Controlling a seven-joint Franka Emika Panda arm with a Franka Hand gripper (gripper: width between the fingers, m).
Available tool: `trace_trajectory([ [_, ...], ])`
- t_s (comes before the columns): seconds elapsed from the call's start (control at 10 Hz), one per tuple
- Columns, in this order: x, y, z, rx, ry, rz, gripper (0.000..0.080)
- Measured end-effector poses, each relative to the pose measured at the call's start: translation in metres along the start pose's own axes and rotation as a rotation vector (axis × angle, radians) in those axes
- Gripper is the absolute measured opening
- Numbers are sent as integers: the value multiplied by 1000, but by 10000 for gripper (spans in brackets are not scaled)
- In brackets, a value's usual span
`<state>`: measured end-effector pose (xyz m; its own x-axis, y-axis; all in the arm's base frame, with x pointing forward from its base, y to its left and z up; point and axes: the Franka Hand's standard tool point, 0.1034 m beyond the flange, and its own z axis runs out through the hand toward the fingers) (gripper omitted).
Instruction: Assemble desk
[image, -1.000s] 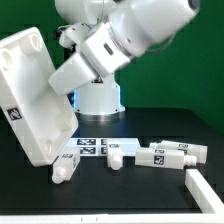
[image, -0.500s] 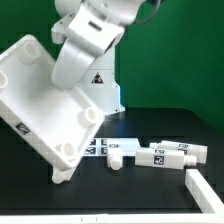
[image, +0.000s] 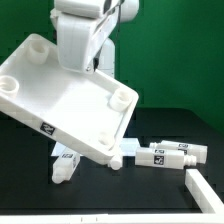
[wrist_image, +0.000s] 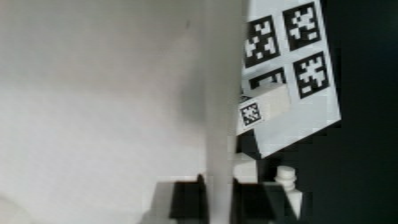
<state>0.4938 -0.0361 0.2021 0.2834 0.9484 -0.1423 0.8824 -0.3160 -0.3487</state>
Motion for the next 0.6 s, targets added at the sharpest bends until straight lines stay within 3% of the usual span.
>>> trace_trajectory([
  [0.1, 2, 0, 2, 3, -5, -1, 54],
  [0.3, 41, 17, 0, -3, 15, -48, 54],
  [0.4, 60, 27, -3, -27, 36, -79, 54],
  [0.5, 66, 33, -1, -80, 45, -105, 54],
  [0.6, 56, 26, 6, -116, 52, -90, 54],
])
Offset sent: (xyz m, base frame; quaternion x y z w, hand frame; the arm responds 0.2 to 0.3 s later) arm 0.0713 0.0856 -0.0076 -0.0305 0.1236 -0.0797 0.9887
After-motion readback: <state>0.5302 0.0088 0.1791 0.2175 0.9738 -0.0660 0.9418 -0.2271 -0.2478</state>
